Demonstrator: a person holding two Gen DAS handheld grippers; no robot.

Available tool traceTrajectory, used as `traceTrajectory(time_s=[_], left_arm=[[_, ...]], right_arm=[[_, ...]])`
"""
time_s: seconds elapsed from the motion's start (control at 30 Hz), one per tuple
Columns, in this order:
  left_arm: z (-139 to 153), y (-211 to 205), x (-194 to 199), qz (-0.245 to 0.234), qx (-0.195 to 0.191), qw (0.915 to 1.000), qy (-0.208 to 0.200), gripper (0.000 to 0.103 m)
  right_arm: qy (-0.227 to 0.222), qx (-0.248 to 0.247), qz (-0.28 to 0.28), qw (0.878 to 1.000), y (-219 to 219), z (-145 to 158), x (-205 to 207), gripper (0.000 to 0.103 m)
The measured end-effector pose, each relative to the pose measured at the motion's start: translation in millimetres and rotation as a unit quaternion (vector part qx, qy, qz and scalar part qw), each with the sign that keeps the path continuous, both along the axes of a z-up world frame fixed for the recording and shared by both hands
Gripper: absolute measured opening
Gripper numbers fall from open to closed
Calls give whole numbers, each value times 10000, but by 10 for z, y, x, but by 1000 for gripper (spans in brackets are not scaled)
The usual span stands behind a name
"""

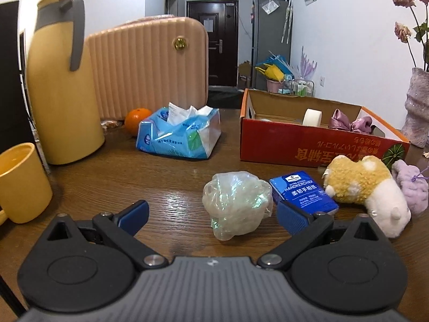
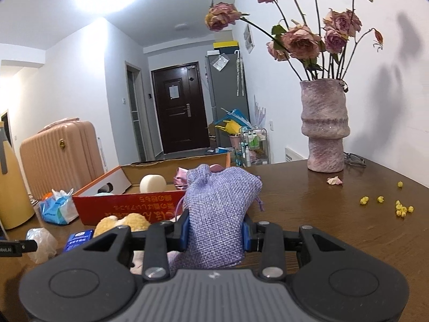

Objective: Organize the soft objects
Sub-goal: 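Lift the lavender bag with the right gripper while the left gripper closes on the clear plastic bag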

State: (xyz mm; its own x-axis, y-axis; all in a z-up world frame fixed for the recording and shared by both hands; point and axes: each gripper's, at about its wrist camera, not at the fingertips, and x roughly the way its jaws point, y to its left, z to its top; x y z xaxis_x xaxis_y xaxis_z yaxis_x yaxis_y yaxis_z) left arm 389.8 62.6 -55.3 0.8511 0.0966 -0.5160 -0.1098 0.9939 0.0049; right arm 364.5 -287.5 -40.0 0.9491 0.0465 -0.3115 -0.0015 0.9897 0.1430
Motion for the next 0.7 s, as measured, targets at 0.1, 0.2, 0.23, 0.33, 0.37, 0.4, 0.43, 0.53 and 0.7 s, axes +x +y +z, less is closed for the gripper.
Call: traceTrajectory(time_s=[0.1, 0.2, 0.23, 0.33, 0.37, 0.4, 0.43, 0.53, 0.7], left_arm=[[-37, 16, 74, -10, -22, 10000, 26, 103], [-55, 10, 149, -64, -33, 10000, 31, 103], [-56, 10, 174, -87, -56, 9999, 31, 103], [-74, 3, 247, -121, -88, 9998, 90, 103], [-84, 5, 273, -129, -107, 9998, 128, 103], [-95, 9, 297, -133, -125, 9997, 163, 103], [-106, 16, 321, -141, -153, 9996, 203, 103], [-136, 46, 378, -177, -258, 9990, 306, 101], [-178, 61, 420, -391, -408, 9973, 473, 59]], right_arm=[[53, 7, -55, 10000, -18, -22, 31, 35], [144, -21, -75, 9999, -17, -60, 67, 35], [167, -31, -80, 9998, -14, -71, 78, 35], [198, -54, -92, 9997, -4, -92, 94, 35], [207, -63, -93, 9997, -1, -97, 99, 35], [221, -74, -91, 9997, 4, -104, 104, 35], [233, -87, -92, 9996, 7, -107, 109, 35], [269, -129, -93, 9995, 23, -122, 127, 35], [261, -149, -92, 9995, 32, -130, 132, 35]])
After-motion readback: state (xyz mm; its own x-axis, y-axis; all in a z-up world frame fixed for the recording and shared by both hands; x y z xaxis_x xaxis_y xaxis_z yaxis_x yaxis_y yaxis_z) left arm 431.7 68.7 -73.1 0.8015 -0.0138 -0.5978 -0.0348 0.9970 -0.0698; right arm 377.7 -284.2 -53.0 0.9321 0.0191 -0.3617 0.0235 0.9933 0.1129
